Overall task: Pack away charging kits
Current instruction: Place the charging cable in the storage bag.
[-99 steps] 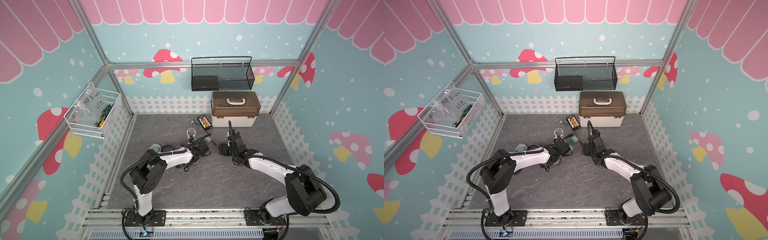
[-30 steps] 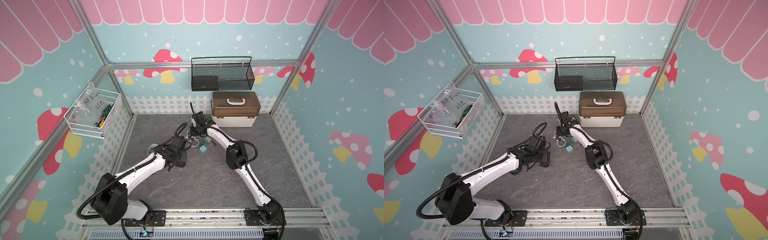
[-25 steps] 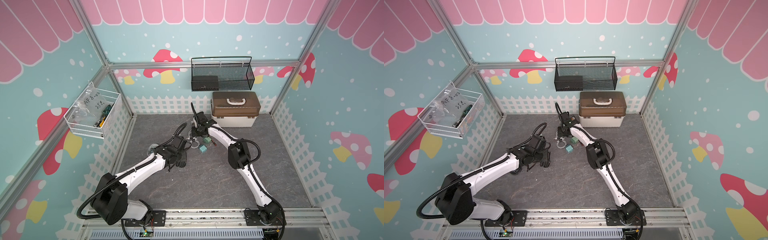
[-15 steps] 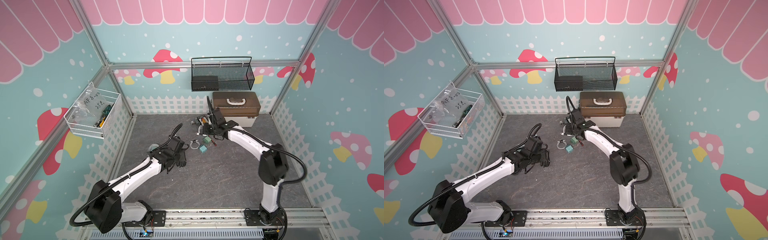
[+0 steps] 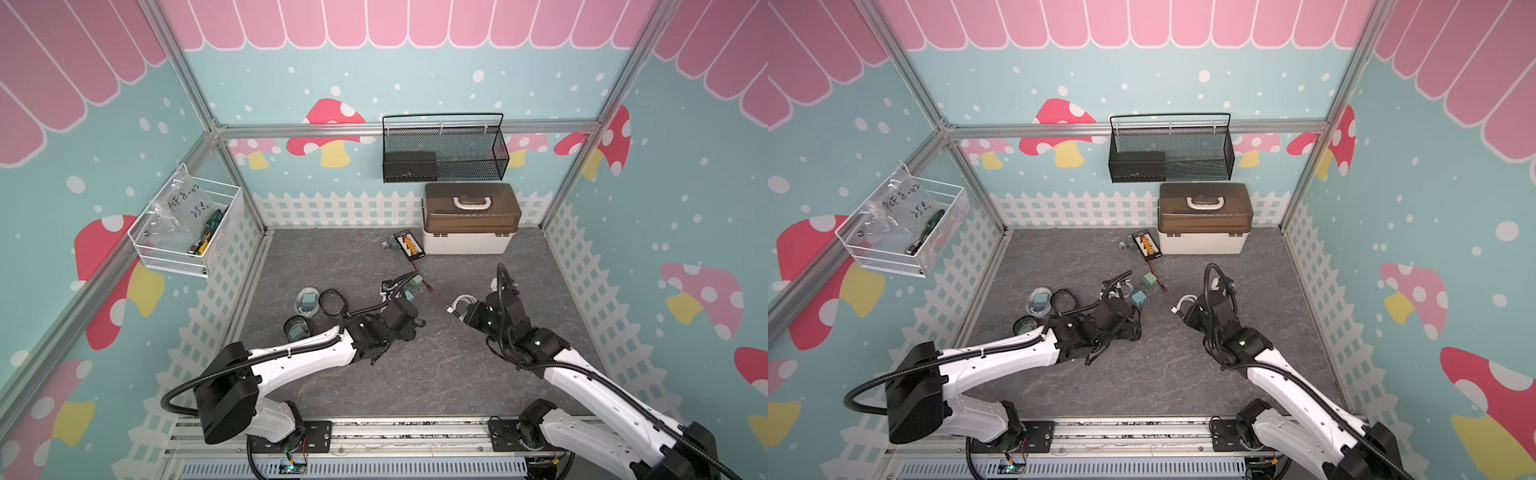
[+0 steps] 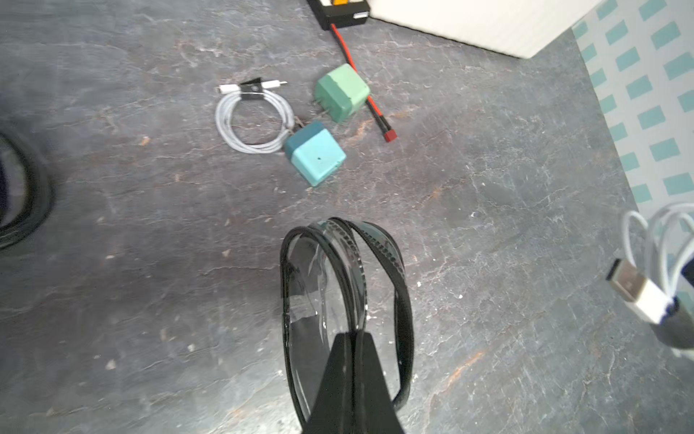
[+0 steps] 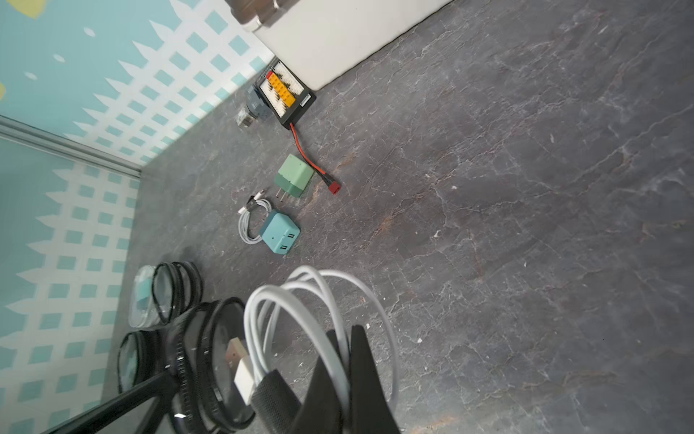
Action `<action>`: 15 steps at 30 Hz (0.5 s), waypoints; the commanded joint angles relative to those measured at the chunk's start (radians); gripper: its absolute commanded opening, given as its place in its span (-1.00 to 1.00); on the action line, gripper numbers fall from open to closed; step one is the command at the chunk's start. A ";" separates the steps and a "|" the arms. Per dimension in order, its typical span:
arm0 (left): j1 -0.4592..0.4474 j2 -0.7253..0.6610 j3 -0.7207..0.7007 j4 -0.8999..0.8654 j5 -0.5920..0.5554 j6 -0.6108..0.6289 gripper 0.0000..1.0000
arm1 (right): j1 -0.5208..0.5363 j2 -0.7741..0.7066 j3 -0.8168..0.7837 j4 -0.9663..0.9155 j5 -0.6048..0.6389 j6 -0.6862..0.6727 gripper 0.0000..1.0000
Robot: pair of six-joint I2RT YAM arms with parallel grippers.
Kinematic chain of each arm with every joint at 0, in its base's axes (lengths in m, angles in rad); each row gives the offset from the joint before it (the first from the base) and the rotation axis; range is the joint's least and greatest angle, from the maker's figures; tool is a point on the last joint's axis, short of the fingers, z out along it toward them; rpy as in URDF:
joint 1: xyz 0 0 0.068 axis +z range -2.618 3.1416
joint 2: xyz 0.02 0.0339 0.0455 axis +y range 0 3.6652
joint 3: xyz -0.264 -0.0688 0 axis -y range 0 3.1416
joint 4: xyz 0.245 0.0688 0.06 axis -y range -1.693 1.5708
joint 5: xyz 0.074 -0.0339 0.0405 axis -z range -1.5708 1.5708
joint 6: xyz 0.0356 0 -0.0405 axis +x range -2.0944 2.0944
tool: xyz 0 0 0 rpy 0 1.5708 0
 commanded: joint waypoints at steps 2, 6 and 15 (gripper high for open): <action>-0.032 0.102 0.098 0.083 -0.042 -0.066 -1.00 | 0.001 -0.091 -0.052 0.020 -0.027 0.087 -1.00; -0.049 0.195 0.171 0.084 -0.054 -0.093 -1.00 | 0.001 -0.083 -0.061 0.013 -0.045 0.094 -1.00; -0.051 0.244 0.211 0.095 -0.081 -0.117 -1.00 | 0.002 0.113 -0.031 0.045 -0.054 0.165 -1.00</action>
